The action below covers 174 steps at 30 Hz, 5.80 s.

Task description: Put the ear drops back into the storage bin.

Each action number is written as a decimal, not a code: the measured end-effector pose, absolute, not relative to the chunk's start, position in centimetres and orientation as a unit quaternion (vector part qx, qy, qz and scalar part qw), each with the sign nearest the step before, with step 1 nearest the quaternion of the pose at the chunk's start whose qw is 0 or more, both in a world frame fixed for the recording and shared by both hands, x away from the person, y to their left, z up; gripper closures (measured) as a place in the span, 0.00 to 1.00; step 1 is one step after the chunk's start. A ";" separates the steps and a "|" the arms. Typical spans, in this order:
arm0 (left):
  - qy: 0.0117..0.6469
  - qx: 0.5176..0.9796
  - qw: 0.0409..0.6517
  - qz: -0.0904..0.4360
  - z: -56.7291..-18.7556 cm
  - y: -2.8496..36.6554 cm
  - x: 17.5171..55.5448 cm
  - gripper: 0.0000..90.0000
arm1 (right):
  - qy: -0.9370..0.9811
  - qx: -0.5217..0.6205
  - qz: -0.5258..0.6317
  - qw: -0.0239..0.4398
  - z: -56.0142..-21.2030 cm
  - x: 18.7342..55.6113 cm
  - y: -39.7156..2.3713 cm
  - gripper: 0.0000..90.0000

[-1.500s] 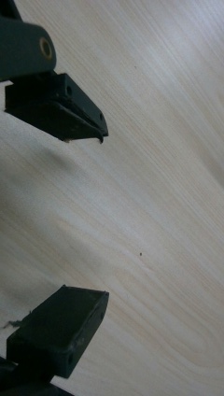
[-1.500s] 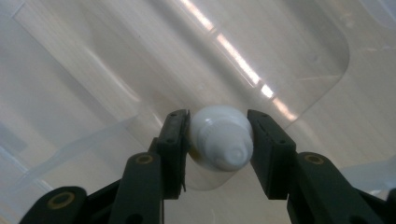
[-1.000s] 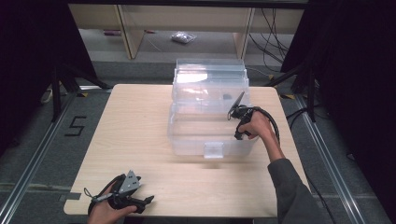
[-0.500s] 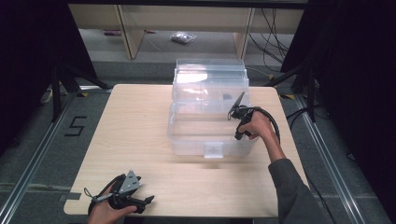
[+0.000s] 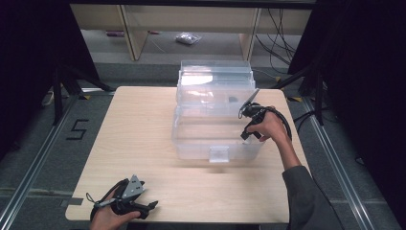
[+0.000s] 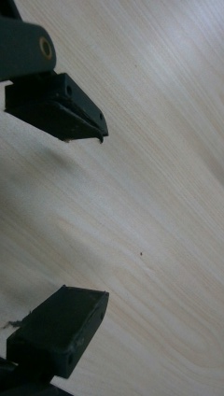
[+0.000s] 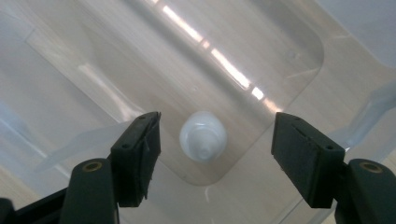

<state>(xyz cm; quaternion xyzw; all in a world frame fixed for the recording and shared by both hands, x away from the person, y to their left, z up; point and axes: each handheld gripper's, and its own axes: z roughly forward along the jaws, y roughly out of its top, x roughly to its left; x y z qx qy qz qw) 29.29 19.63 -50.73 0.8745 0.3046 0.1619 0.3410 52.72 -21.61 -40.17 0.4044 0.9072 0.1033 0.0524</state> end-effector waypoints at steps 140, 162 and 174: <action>0.304 0.872 0.343 0.170 -50.4 19.6 29.1 0.19 | 0.888 0.300 0.325 0.125 -39.9 36.6 -21.0 0.20; 0.300 0.872 0.342 0.179 -50.3 19.6 28.9 0.19 | 0.876 0.322 0.336 0.128 -42.9 34.1 -20.9 0.21; 0.301 0.871 0.344 0.181 -50.3 19.6 28.9 0.19 | 0.873 0.326 0.343 0.121 -44.9 33.2 -21.3 0.21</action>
